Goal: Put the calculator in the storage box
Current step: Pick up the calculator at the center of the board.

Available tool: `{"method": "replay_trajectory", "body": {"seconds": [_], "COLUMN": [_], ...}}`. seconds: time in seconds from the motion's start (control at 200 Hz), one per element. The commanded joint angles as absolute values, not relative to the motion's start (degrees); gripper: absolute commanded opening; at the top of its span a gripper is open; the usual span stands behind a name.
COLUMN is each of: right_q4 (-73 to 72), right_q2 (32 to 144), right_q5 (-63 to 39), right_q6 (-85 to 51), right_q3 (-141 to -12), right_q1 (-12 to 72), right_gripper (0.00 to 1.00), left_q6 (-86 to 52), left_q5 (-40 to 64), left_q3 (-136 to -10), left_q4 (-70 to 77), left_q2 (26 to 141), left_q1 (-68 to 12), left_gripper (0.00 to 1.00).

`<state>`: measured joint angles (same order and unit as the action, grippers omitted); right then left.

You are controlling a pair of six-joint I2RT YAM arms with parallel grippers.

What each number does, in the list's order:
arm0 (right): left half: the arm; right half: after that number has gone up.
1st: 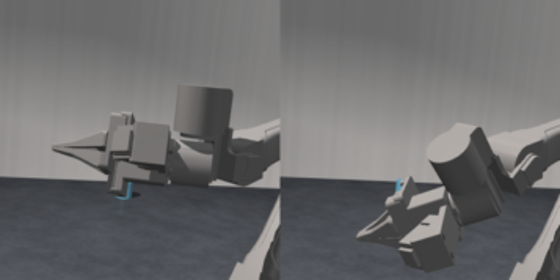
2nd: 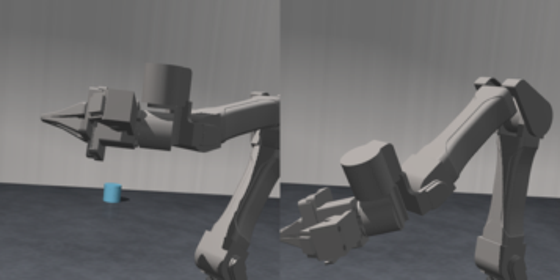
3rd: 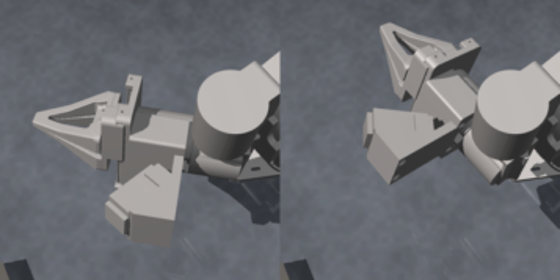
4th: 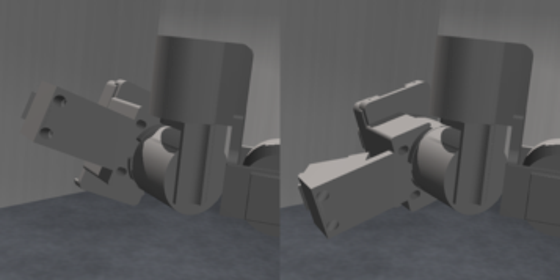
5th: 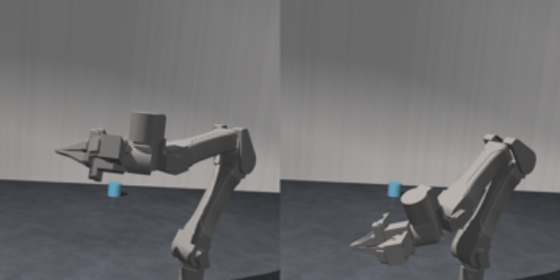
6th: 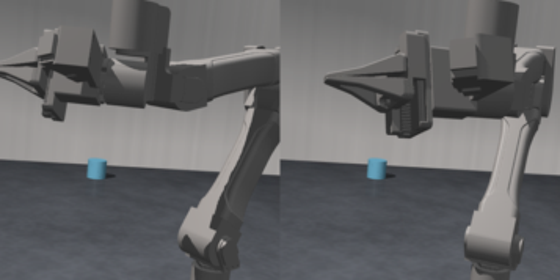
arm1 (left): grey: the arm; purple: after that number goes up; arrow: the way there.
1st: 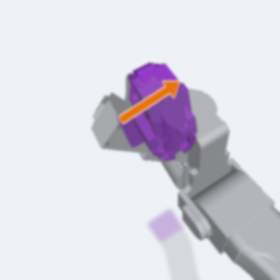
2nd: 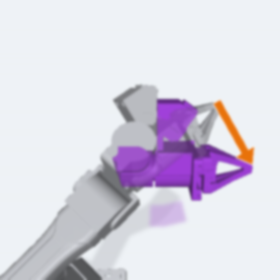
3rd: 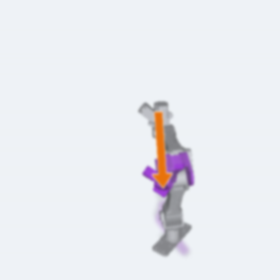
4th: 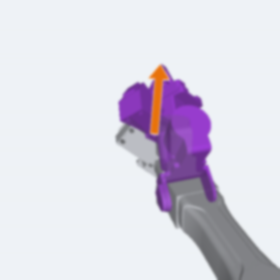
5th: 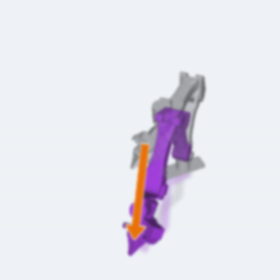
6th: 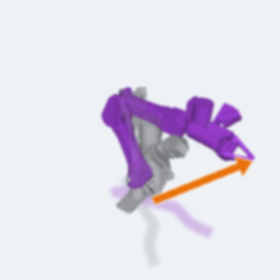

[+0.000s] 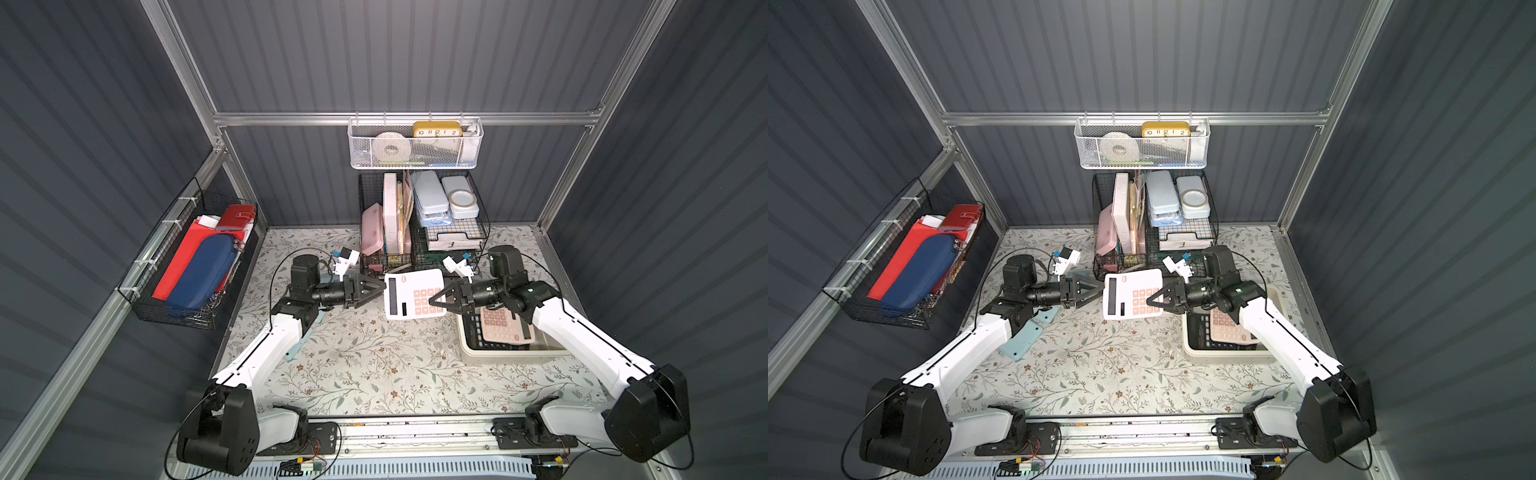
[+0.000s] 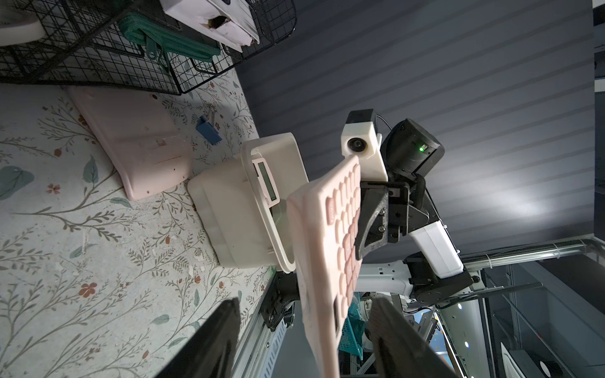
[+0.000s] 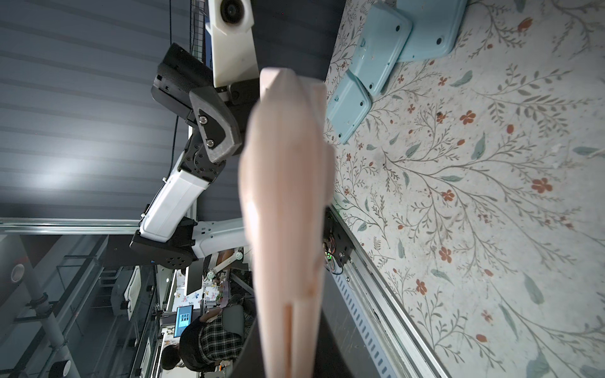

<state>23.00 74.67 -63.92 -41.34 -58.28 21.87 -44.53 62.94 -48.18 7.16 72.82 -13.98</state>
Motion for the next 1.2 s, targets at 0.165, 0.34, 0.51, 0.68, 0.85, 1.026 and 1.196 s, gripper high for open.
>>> {"method": "replay_trajectory", "body": {"seconds": [0.165, 0.34, 0.51, 0.68, 0.85, 1.026, 1.196], "right_q4": [23.7, 25.7, 28.4, 28.9, 31.4, 37.9, 45.5], "right_q2": [76.2, 74.9, 74.0, 73.8, 73.1, 70.6, 67.6], "right_q5": [-63.9, -62.4, -60.1, -59.9, -58.3, -52.5, -42.4], "right_q6": [-39.5, -37.6, -36.2, -35.6, -33.8, -29.7, -24.8], "right_q3": [-59.6, -59.6, -59.1, -59.1, -59.7, -59.3, -58.8], "right_q1": [21.7, 21.7, 21.0, 20.2, 19.0, 16.9, 15.1], "right_gripper": [0.00, 0.00, 0.00, 0.04, 0.34, 0.54, 0.67], "left_q6": [-40.3, -40.8, -43.4, -43.7, -42.0, -39.2, -36.8], "left_q5": [56.9, 54.1, 55.2, 56.3, 55.9, 53.5, 50.2], "left_q3": [-53.8, -56.6, -56.4, -56.9, -58.7, -60.7, -60.5], "left_q4": [-1.4, -3.0, -0.8, -1.5, -3.8, -7.7, -12.1], "left_q2": [76.9, 79.5, 79.0, 79.4, 79.5, 78.8, 77.5], "left_q1": [-20.0, -23.4, -23.5, -23.5, -23.4, -22.1, -18.7], "left_gripper": [0.50, 0.27, 0.05, 0.00, 0.00, 0.00, 0.00]}}
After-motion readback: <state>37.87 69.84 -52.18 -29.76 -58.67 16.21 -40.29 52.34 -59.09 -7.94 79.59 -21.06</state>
